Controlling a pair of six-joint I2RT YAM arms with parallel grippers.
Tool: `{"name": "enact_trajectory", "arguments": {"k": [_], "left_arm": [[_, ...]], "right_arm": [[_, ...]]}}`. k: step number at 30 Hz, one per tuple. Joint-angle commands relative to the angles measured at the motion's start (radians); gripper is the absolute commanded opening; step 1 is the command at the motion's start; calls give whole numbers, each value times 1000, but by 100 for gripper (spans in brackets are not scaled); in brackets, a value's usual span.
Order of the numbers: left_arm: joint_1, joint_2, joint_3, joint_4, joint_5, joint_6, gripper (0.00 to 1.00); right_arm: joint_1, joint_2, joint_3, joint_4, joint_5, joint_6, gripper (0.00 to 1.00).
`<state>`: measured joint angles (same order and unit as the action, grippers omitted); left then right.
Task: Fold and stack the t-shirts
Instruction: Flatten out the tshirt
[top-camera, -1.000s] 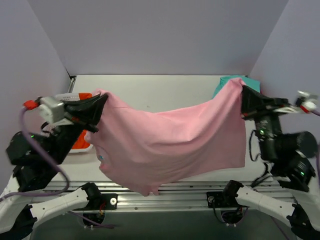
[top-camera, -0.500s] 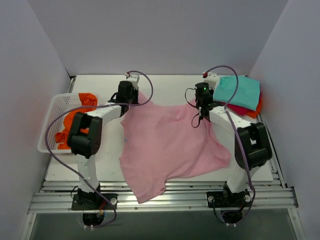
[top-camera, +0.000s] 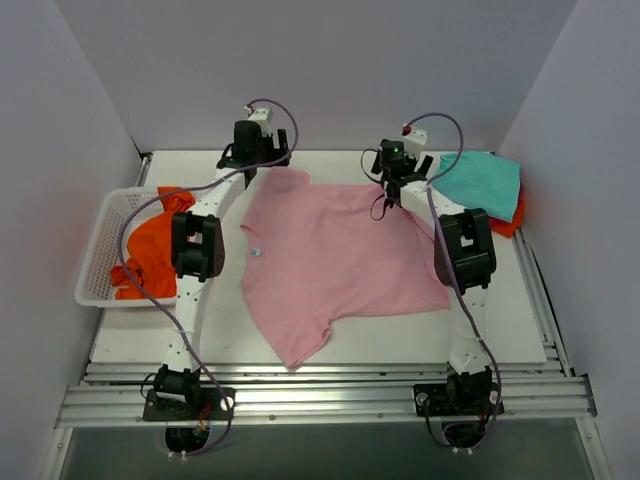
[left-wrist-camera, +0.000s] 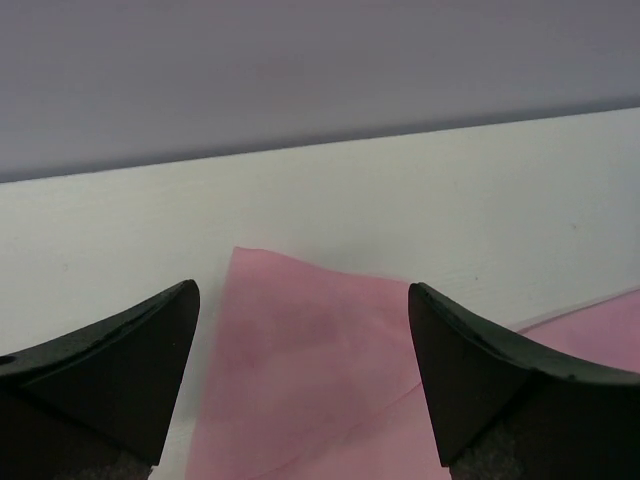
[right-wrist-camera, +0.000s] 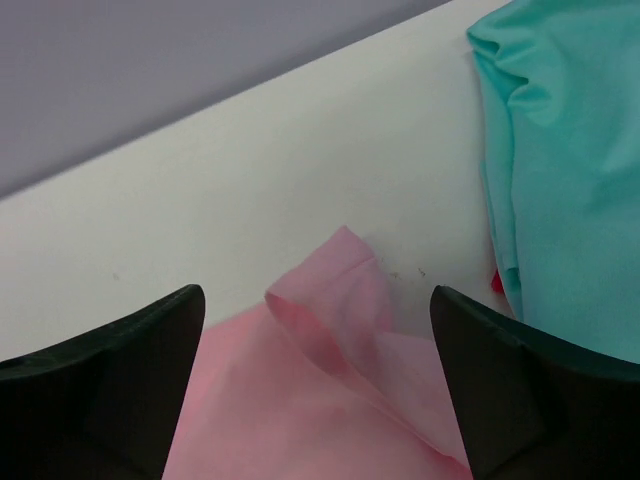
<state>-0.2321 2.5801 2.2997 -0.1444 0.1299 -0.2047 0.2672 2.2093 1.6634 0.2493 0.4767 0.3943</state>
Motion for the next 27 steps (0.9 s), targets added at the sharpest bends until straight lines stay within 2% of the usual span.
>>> {"name": "enact_trajectory", "arguments": {"k": [1, 3, 4, 5, 8, 10, 13, 15, 16, 18, 19, 20, 22, 23, 24, 25, 27], "left_arm": [[11, 28, 154, -142, -67, 1, 94], [11, -13, 126, -129, -127, 5, 94], [10, -84, 92, -115, -169, 7, 94], [8, -125, 7, -83, -196, 5, 94], [2, -302, -151, -70, -234, 7, 94], [-18, -418, -215, -98, -227, 7, 94], [-70, -570, -428, -55, -251, 5, 94], [-108, -645, -599, -8, -256, -2, 94], [-118, -662, -646, 12, -248, -12, 94], [-127, -676, -757, 74, -213, -54, 94], [-128, -669, -784, 119, -175, -85, 94], [-128, -660, -801, 127, -158, -102, 95], [-127, -606, -803, 128, -130, -145, 97], [-127, -588, -798, 128, -78, -159, 100], [-128, -553, -795, 140, -58, -170, 100], [-130, -537, -795, 178, -38, -179, 96], [-139, -497, -789, 172, -32, -191, 93]], "right_arm": [[-11, 35, 102, -126, 164, 31, 100], [-14, 50, 176, -186, 215, 25, 100], [-16, 62, 200, -208, 284, 21, 100], [-17, 66, 237, -219, 307, 15, 100], [-32, 52, 263, -249, 362, 11, 100], [-36, -9, 218, -266, 355, 26, 100], [-26, -138, 28, -132, 228, 41, 97], [-26, -209, -106, -43, 41, 63, 93], [-22, -221, -143, -10, -27, 67, 89], [-11, -227, -195, 63, -178, 80, 75], [4, -218, -211, 73, -202, 80, 66], [10, -208, -208, 70, -216, 78, 47], [23, -165, -182, 64, -277, 78, 25], [24, -152, -174, 51, -292, 84, 4], [26, -129, -166, 51, -305, 87, 0], [29, -119, -162, 54, -337, 89, 0], [32, -85, -152, 58, -358, 100, 0]]}}
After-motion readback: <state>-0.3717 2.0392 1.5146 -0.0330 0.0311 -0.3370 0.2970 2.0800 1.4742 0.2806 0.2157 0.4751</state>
